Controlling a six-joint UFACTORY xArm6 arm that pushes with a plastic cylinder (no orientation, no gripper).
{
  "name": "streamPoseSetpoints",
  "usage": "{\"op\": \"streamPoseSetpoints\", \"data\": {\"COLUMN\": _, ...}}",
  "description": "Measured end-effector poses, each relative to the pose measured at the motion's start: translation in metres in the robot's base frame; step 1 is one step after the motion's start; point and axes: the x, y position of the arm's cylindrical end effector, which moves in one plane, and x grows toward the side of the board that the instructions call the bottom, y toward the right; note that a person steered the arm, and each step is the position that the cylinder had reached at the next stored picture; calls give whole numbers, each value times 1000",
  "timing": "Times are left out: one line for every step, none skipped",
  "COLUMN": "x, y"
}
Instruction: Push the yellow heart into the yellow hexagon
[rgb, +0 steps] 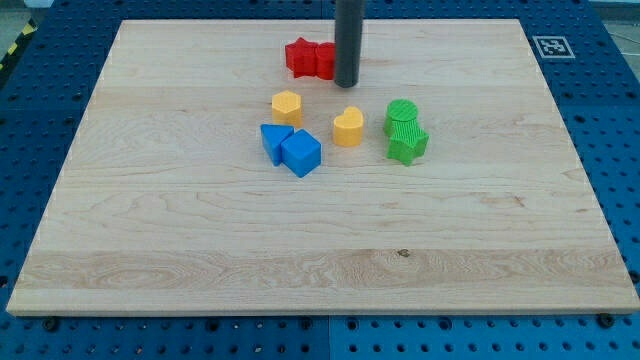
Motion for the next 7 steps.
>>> {"op": "streamPoseSetpoints", "data": {"x": 8, "y": 4}}
{"op": "streamPoseSetpoints", "data": {"x": 13, "y": 2}}
{"op": "streamPoseSetpoints", "data": {"x": 30, "y": -1}}
{"op": "streamPoseSetpoints", "data": {"x": 61, "y": 17}}
{"op": "streamPoseSetpoints", "data": {"x": 67, "y": 22}}
{"op": "streamPoseSetpoints", "data": {"x": 77, "y": 17}}
{"op": "streamPoseSetpoints", "data": {"x": 93, "y": 17}}
